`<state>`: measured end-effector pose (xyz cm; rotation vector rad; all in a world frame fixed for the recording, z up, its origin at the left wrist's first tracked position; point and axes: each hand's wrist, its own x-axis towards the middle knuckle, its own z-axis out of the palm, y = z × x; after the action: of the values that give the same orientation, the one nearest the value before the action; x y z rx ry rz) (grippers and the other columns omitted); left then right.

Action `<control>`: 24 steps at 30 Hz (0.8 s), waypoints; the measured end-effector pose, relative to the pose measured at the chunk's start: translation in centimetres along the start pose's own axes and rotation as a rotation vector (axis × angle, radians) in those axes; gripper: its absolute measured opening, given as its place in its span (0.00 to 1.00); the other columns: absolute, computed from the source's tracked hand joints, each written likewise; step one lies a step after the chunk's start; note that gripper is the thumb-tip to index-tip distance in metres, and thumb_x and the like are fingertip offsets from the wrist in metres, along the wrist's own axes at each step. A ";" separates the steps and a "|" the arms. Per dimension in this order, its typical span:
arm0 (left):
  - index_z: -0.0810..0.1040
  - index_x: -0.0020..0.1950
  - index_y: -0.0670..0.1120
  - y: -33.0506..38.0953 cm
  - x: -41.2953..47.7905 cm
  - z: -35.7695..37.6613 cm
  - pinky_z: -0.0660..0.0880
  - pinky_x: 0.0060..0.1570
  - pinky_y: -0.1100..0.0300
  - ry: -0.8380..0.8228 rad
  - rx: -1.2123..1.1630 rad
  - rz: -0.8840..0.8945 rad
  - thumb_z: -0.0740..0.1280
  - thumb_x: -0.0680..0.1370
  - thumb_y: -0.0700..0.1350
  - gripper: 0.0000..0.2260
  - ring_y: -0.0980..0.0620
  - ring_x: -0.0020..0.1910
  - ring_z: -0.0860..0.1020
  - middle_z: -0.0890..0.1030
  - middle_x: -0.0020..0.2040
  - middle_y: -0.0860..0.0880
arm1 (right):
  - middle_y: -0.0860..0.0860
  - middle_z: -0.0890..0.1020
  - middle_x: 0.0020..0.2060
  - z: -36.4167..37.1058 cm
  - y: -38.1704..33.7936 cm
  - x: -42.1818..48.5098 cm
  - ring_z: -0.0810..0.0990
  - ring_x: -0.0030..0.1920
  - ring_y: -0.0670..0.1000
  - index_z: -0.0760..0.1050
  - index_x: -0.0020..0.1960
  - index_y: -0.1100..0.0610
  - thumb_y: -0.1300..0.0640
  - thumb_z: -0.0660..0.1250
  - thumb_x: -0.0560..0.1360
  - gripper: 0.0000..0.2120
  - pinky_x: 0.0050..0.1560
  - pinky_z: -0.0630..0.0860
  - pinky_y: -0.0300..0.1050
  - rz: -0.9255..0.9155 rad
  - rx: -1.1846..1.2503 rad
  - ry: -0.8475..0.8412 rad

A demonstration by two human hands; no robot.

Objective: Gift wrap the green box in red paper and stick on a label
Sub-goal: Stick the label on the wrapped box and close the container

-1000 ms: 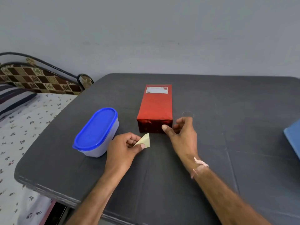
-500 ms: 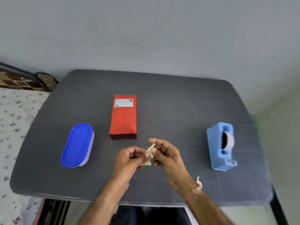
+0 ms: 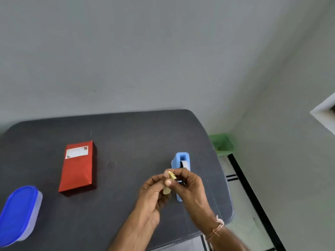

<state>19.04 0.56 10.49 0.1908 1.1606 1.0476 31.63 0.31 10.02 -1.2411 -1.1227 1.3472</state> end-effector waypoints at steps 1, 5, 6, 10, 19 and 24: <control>0.84 0.43 0.45 -0.9 -0.3 2.3 0.79 0.33 0.63 -0.004 0.010 0.039 0.74 0.74 0.40 0.02 0.55 0.33 0.82 0.85 0.38 0.47 | 0.56 0.87 0.47 -2.1 -0.2 0.4 0.85 0.50 0.57 0.86 0.53 0.57 0.60 0.78 0.73 0.08 0.54 0.81 0.51 -0.031 0.020 -0.001; 0.85 0.49 0.42 -5.0 -1.1 9.3 0.81 0.37 0.64 -0.054 -0.026 0.096 0.73 0.72 0.43 0.08 0.54 0.38 0.84 0.86 0.44 0.44 | 0.63 0.85 0.43 -10.3 -0.6 1.3 0.83 0.46 0.58 0.84 0.48 0.64 0.61 0.75 0.75 0.05 0.51 0.78 0.53 -0.053 0.162 0.031; 0.86 0.50 0.40 -6.3 -1.4 11.8 0.81 0.37 0.65 -0.087 -0.045 0.111 0.72 0.72 0.41 0.09 0.54 0.39 0.85 0.86 0.44 0.44 | 0.63 0.84 0.43 -13.2 -1.1 1.6 0.81 0.45 0.57 0.83 0.48 0.64 0.59 0.75 0.75 0.07 0.49 0.77 0.53 -0.044 0.219 0.031; 0.83 0.54 0.34 -10.5 -2.1 19.1 0.82 0.39 0.65 -0.050 -0.027 0.159 0.73 0.69 0.37 0.15 0.52 0.39 0.84 0.86 0.42 0.42 | 0.59 0.84 0.40 -20.9 -2.2 1.9 0.80 0.43 0.55 0.84 0.45 0.62 0.53 0.76 0.73 0.11 0.49 0.74 0.53 0.083 0.314 0.001; 0.84 0.48 0.38 -9.7 2.3 26.7 0.81 0.37 0.62 0.115 0.022 0.234 0.73 0.76 0.38 0.04 0.52 0.36 0.83 0.85 0.40 0.42 | 0.62 0.86 0.55 -27.2 -5.2 5.7 0.85 0.57 0.58 0.81 0.63 0.65 0.62 0.74 0.76 0.16 0.59 0.80 0.49 0.022 0.274 -0.150; 0.84 0.45 0.39 -10.2 6.0 32.9 0.76 0.38 0.58 0.052 0.069 0.104 0.74 0.76 0.38 0.02 0.51 0.34 0.78 0.81 0.36 0.42 | 0.58 0.87 0.45 -31.5 -5.7 9.1 0.85 0.46 0.53 0.85 0.54 0.58 0.61 0.78 0.70 0.13 0.48 0.81 0.43 -0.010 0.160 0.080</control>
<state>51.93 11.79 14.75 0.2821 1.2456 1.1103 63.09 10.76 12.59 -1.1610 -0.9452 1.3406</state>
